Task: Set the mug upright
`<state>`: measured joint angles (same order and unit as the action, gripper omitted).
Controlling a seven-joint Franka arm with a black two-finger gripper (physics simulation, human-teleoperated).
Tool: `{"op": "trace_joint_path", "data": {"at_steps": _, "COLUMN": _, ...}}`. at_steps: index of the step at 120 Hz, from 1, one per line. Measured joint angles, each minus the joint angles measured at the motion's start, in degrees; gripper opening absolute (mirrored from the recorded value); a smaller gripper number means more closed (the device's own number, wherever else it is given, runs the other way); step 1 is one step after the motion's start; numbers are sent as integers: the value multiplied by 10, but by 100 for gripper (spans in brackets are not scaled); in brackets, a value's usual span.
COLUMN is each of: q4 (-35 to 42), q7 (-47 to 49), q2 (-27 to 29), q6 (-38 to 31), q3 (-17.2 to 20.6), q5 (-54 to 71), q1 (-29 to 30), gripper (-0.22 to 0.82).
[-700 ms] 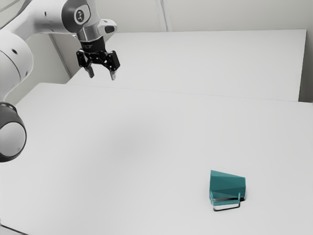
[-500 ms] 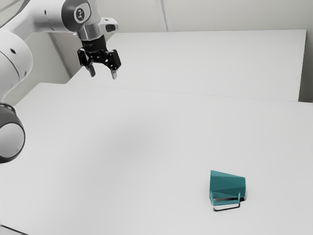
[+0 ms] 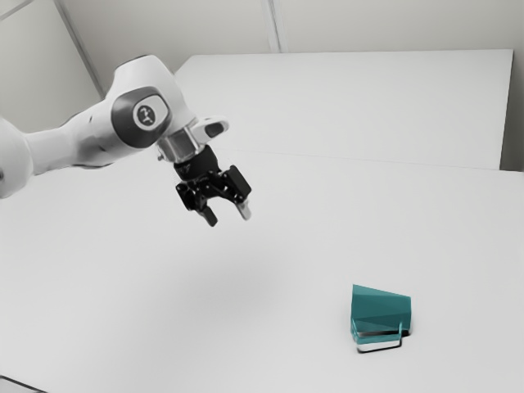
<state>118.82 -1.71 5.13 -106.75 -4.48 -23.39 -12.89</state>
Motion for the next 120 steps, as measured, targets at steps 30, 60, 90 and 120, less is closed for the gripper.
{"op": "trace_joint_path", "data": {"at_steps": 30, "q4": 127, "q7": -16, "q2": 38, "q6": -120, "q3": 1, "q5": -159, "q1": -46, "gripper": 60}}
{"op": "trace_joint_path", "data": {"at_steps": 60, "q4": 177, "q7": -70, "q2": 9, "q6": -221, "q3": 18, "q5": -318, "q1": -96, "gripper": 60}}
{"op": "trace_joint_path", "data": {"at_steps": 90, "q4": 177, "q7": -149, "q2": -46, "q6": -264, "q3": 18, "q5": -442, "q1": -122, "gripper": 60}}
{"op": "trace_joint_path", "data": {"at_steps": 120, "q4": 176, "q7": -213, "q2": -66, "q6": -284, "q3": 35, "q5": -517, "q1": -125, "gripper": 60}}
